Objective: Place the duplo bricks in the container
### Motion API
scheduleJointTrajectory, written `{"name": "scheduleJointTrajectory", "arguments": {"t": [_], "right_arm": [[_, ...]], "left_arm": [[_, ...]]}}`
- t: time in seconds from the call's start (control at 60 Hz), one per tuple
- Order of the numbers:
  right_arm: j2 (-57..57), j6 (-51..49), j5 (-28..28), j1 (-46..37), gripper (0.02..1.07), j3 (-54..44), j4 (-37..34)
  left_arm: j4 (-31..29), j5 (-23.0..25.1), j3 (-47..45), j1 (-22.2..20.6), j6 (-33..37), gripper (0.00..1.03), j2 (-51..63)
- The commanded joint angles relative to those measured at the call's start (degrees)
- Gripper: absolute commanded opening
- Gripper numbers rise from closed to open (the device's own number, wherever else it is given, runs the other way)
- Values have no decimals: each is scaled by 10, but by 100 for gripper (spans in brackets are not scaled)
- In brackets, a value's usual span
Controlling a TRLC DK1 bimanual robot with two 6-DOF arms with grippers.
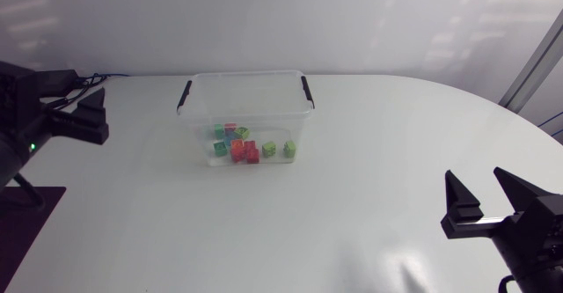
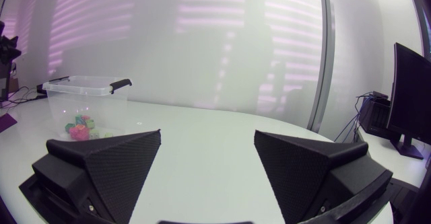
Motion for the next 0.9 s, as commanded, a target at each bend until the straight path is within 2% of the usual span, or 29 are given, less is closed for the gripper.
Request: {"name": "scheduleJointTrajectory", "arguments": {"t": [0.0,0.117,0.2,0.883], "right_arm": [[-3,1,-2,1,102,-13,5],[-3,1,-3,1,102,-13,5],[-3,1,-2,1,102,-13,5],[-1,31,1,4,102,-13,9]], "left_arm": [[14,0,-48,5,-20,99,-36],[22,0,-106,9,-28,99,-85],[49,-1,-158,17,-84,99,-148],[-67,51,-249,19,-185,99,-343]]}}
